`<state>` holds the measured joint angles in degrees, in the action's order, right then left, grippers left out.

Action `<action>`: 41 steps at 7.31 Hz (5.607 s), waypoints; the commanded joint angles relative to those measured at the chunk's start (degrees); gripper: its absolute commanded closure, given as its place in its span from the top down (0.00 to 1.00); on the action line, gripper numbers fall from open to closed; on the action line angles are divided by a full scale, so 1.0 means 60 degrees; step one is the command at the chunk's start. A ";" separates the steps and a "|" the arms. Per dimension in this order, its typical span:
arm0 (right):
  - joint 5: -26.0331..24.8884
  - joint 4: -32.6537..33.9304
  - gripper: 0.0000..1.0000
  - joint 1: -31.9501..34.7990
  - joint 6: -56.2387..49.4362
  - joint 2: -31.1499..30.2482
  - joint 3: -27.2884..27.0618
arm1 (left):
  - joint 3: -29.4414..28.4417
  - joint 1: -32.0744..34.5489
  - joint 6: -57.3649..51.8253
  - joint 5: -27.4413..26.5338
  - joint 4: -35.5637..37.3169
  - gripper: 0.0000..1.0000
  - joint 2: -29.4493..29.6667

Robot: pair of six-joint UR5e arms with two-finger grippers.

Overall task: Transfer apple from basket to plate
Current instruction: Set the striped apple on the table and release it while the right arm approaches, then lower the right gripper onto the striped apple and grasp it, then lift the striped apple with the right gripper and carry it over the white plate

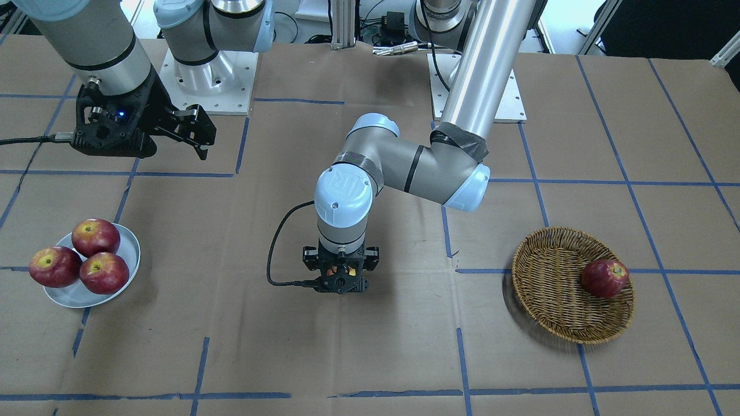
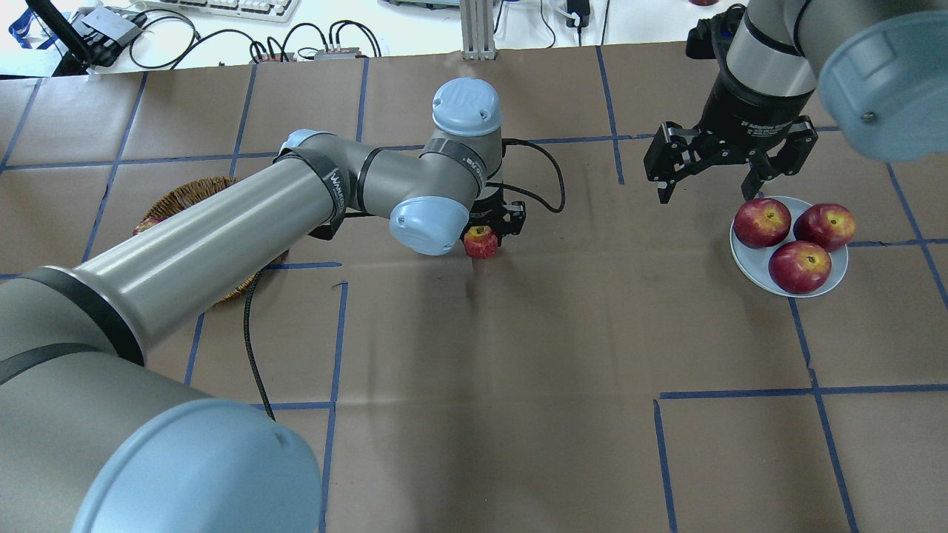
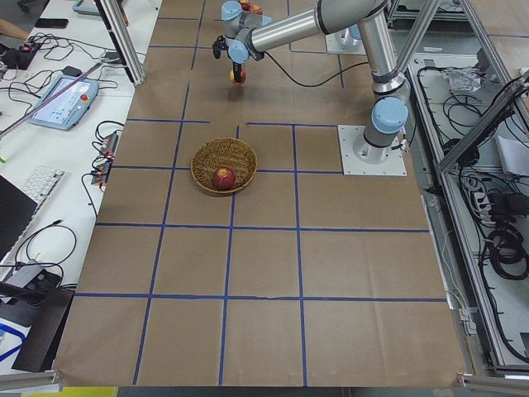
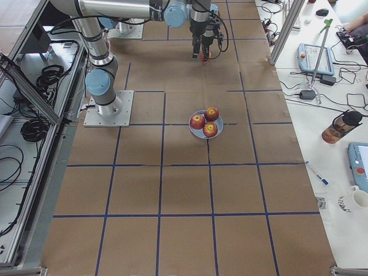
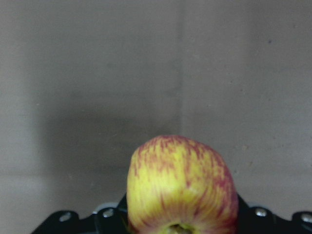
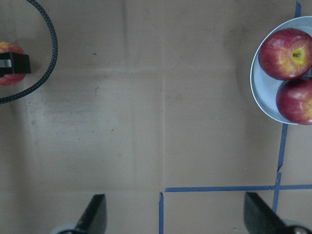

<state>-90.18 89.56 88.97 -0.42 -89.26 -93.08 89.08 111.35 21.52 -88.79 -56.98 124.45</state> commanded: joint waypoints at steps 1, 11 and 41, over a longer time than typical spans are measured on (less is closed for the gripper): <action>0.0000 0.0000 1.00 -0.0004 0.0012 -0.0006 0.0000 | -0.0022 0.0044 0.0003 0.0003 0.0064 0.53 0.0175; 0.0000 0.0000 1.00 0.0010 0.0012 -0.0006 0.0000 | 0.0021 -0.1239 -0.1747 -0.0085 -0.2899 0.99 -0.3066; -0.0484 0.5024 0.60 -0.1064 -0.2480 0.2048 -0.1111 | 0.0285 -0.2899 -0.3528 -0.0085 -0.6557 0.99 -0.6620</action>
<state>-93.40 119.81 89.39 -5.29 -74.77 -97.46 90.73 93.96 0.35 -89.28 -96.28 84.79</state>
